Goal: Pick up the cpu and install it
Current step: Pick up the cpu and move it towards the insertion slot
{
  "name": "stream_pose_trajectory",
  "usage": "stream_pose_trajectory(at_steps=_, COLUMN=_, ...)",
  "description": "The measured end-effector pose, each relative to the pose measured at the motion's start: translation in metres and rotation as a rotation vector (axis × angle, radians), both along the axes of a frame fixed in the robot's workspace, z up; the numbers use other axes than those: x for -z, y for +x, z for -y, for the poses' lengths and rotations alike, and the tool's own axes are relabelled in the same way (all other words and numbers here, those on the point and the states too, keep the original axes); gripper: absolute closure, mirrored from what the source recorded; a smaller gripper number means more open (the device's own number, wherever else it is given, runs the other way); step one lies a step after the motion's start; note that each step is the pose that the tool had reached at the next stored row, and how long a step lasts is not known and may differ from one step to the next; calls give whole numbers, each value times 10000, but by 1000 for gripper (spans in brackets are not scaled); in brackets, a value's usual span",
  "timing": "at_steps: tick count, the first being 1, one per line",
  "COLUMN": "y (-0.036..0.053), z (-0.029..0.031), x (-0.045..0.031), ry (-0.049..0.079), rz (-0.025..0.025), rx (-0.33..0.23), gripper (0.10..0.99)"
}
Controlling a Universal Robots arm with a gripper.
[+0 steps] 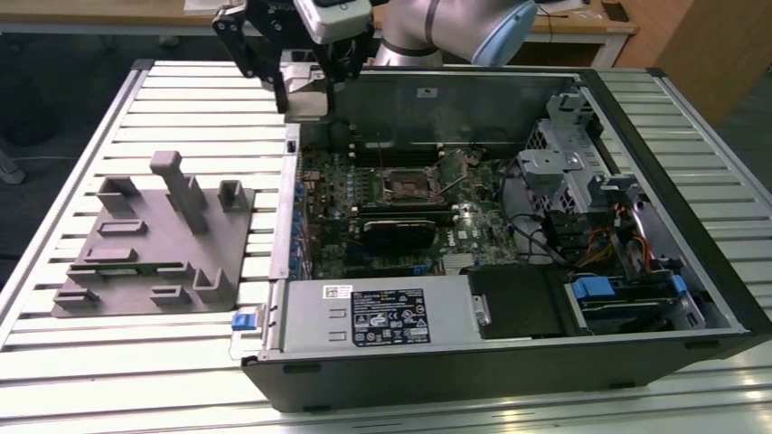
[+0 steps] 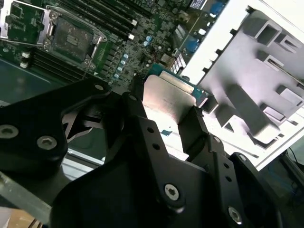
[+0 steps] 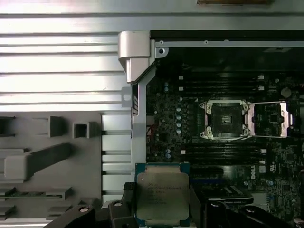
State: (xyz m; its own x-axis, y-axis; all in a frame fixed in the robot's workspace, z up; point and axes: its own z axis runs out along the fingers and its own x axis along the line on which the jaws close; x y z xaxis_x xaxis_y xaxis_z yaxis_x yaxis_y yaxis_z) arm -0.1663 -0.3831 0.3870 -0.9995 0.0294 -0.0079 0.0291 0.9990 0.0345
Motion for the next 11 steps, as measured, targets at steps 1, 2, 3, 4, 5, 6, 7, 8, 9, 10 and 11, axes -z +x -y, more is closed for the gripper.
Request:
stream_pose_trajectory(at_steps=1, y=22, z=-11, x=1, ry=1, rz=1, rx=0, gripper=545)
stream_pose_trajectory(at_steps=2, y=46, z=-21, x=0, ry=0, rz=0, rx=1, gripper=545)
stream_pose_trajectory(at_steps=3, y=67, z=-29, x=1, ry=0, rz=0, rx=1, gripper=545)
stream_pose_trajectory(at_steps=4, y=114, z=-41, x=1, ry=-1, rz=0, rx=1, gripper=545)
stream_pose_trajectory(at_steps=5, y=138, z=-45, x=1, ry=0, rz=0, rx=1, gripper=545)
stream_pose_trajectory(at_steps=6, y=162, z=-47, x=1, ry=-1, rz=0, rx=1, gripper=545)
stream_pose_trajectory(at_steps=7, y=189, z=-50, x=1, ry=0, rz=-1, rx=0, gripper=545)
stream_pose_trajectory(at_steps=8, y=216, z=-51, x=2, ry=0, rz=0, rx=1, gripper=545)
stream_pose_trajectory(at_steps=9, y=246, z=-53, x=2, ry=0, rz=0, rx=1, gripper=545)
stream_pose_trajectory(at_steps=10, y=279, z=-55, x=2, ry=0, rz=0, rx=1, gripper=545)
stream_pose_trajectory(at_steps=11, y=312, z=-56, x=2, ry=1, rz=1, rx=1, gripper=545)
